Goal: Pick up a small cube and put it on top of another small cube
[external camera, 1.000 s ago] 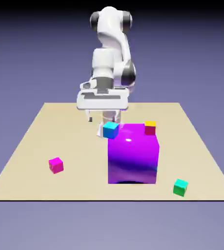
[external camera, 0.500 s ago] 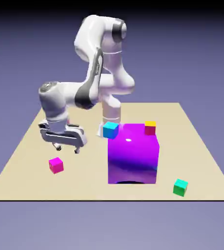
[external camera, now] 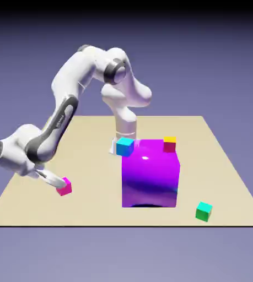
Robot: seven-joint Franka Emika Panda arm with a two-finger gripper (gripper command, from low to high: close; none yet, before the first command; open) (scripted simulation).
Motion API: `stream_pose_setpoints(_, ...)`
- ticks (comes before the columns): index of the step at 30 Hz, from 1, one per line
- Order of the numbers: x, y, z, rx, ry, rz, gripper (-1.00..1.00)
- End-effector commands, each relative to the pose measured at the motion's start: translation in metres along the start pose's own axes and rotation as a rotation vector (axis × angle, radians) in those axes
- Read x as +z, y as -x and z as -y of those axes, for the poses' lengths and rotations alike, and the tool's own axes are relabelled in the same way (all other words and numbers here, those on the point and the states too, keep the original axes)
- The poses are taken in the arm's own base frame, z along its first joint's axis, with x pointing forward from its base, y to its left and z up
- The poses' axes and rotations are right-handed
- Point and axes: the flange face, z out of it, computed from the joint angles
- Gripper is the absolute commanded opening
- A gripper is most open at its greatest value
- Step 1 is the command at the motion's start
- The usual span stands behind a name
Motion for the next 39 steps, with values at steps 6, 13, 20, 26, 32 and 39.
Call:
stream_pose_setpoints(6, 0.023, -0.053, -0.007, 0.089, 0.119, 0.18, 0.0)
stream_pose_setpoints(13, 0.084, -0.055, -0.002, 0.088, 0.119, 0.18, -1.0)
stream_pose_setpoints(20, 0.03, -0.036, 0.013, 0.043, 0.183, 0.149, -1.0)
stream_pose_setpoints(26, 0.081, 0.075, 0.115, -0.223, 0.539, -0.058, -1.0)
stream_pose_setpoints(32, 0.146, 0.197, 0.186, -0.473, 0.848, -0.288, -1.0)
stream_pose_setpoints(39, 0.233, 0.347, 0.228, -0.743, 1.136, -0.578, -1.0)
